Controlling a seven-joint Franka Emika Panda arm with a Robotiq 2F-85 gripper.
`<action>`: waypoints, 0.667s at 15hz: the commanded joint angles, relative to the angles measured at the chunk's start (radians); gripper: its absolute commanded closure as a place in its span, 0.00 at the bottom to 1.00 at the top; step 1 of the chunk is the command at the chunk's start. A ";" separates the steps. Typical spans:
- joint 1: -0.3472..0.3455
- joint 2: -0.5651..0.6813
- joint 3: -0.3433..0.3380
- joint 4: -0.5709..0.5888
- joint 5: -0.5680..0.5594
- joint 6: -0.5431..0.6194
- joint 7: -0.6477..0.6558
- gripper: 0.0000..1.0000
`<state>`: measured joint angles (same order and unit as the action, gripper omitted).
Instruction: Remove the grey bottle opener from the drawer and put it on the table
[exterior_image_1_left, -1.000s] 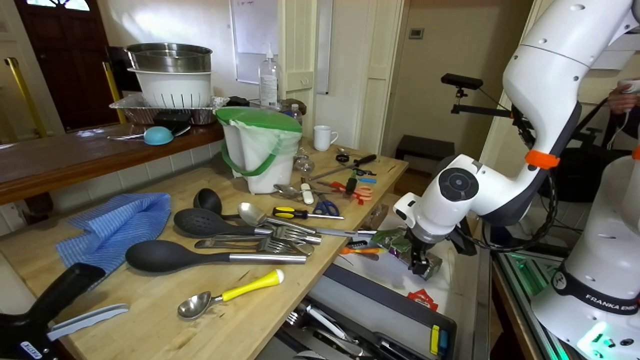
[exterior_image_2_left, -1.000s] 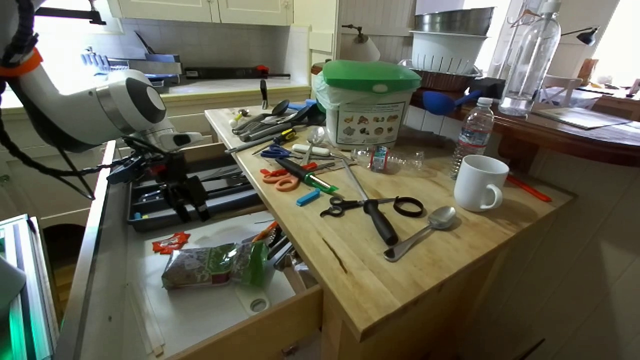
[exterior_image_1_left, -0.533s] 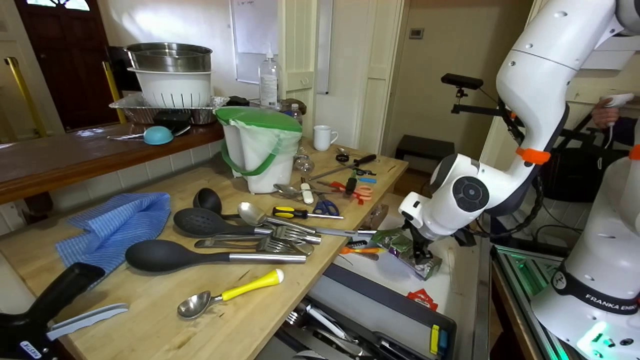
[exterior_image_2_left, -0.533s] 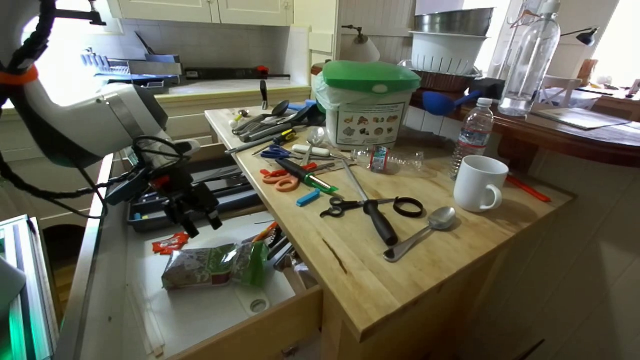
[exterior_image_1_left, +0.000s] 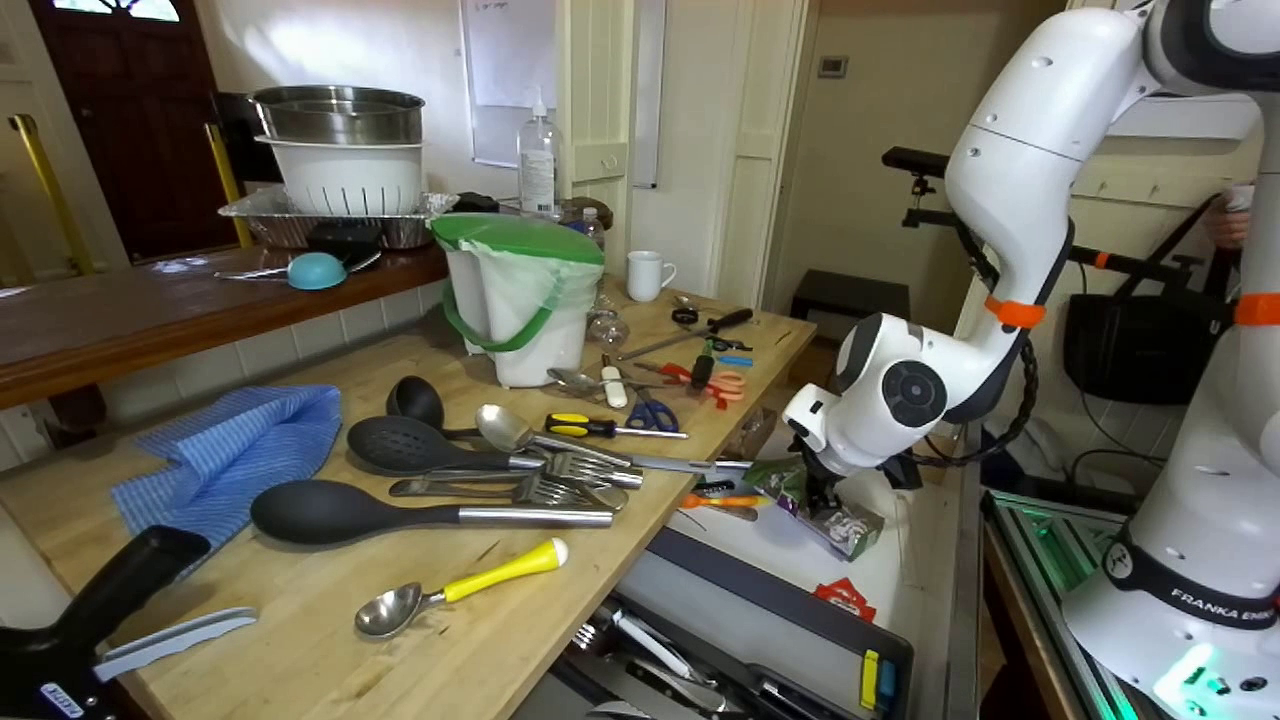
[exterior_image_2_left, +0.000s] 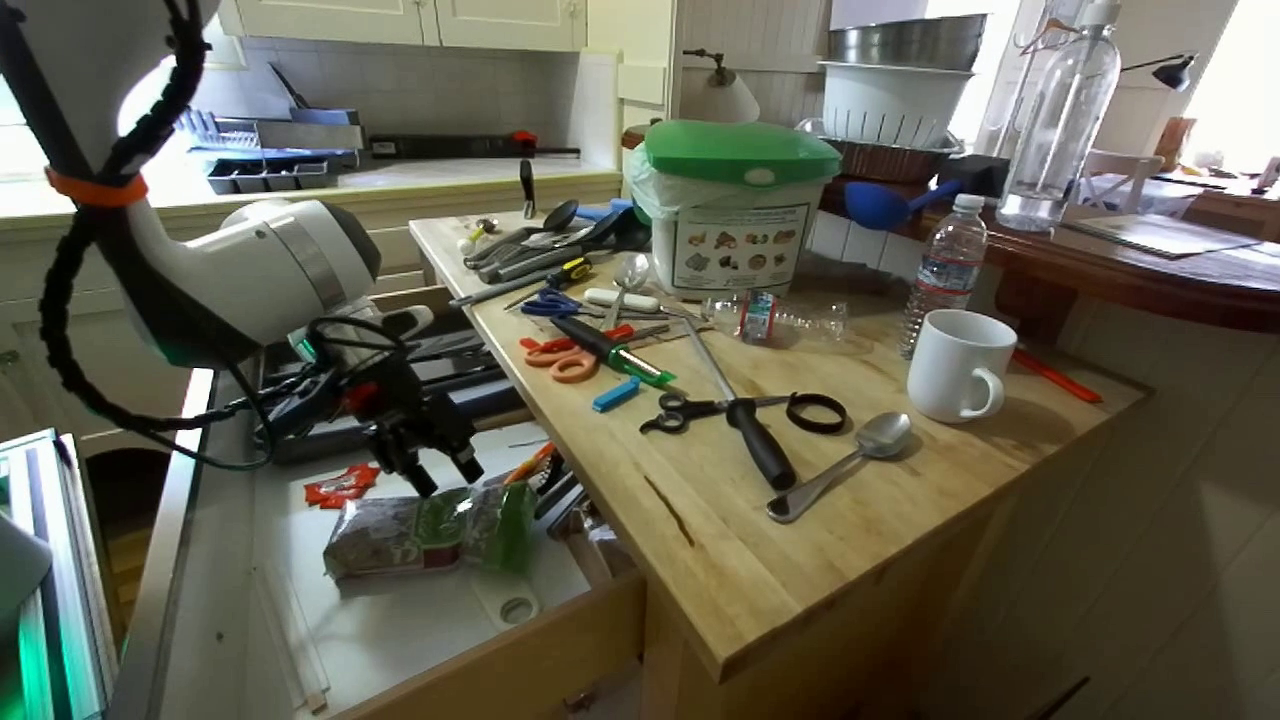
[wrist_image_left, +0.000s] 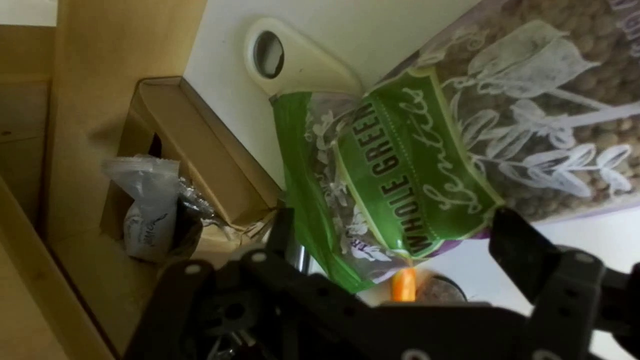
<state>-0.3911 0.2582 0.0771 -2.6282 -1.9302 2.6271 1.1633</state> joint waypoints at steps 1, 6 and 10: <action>-0.001 0.017 0.000 0.010 0.001 0.000 0.003 0.00; -0.002 -0.049 0.019 -0.042 -0.100 0.022 0.104 0.00; 0.003 -0.074 0.044 -0.053 -0.246 -0.043 0.286 0.00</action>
<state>-0.3866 0.2203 0.1067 -2.6577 -2.0594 2.6124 1.3036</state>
